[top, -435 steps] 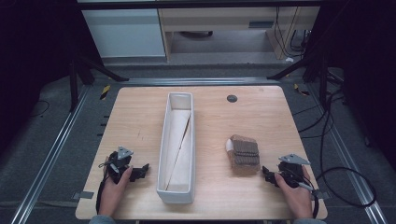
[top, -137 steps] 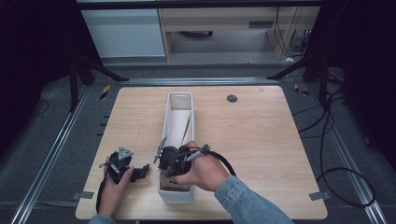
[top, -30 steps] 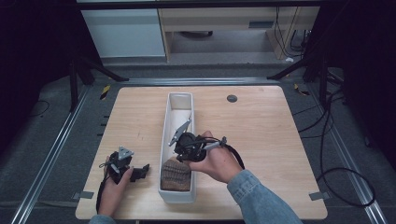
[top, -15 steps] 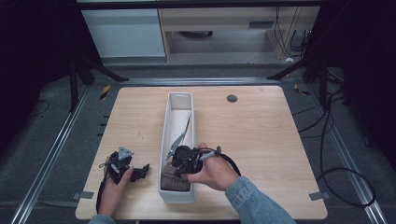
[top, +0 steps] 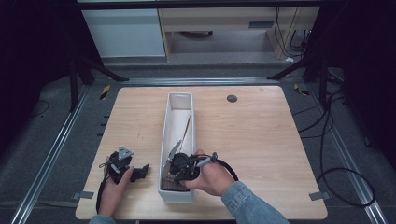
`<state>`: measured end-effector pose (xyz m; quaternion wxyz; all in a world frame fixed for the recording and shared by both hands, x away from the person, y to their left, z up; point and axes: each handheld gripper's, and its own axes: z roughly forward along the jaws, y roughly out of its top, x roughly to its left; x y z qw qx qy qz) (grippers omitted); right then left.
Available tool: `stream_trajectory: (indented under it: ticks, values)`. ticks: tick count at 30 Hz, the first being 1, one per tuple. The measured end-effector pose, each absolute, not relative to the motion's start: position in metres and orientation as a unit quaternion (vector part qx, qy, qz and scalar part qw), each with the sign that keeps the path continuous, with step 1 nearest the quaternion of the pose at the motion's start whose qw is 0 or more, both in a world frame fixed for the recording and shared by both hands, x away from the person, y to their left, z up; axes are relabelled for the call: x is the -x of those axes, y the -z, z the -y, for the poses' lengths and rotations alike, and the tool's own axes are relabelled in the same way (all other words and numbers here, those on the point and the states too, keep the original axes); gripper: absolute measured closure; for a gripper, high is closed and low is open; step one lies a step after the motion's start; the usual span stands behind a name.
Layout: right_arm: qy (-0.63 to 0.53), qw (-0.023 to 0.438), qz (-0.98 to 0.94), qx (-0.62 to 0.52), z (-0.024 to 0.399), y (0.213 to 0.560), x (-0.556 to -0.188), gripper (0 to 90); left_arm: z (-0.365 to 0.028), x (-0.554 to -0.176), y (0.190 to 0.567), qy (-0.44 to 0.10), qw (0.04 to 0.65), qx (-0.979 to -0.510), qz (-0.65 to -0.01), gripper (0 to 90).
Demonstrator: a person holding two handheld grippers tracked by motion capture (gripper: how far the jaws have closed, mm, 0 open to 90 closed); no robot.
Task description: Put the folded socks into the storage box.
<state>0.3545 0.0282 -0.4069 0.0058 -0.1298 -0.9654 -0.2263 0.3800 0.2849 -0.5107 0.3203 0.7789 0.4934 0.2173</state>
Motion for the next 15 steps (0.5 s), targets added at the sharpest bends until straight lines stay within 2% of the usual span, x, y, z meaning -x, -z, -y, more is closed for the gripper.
stream_trajectory:
  ticks: [7, 15]
  values:
    - [0.222, 0.0, 0.967, 0.124, -0.031, 0.408, -0.352, 90.0, -0.285, -0.38, 0.511, -0.217, 0.32, -0.779, -0.493, 0.0]
    - [0.247, -0.014, 0.961, 0.125, -0.021, 0.393, -0.353, 90.0, -0.285, -0.38, 0.511, -0.217, 0.32, -0.779, -0.493, 0.0]
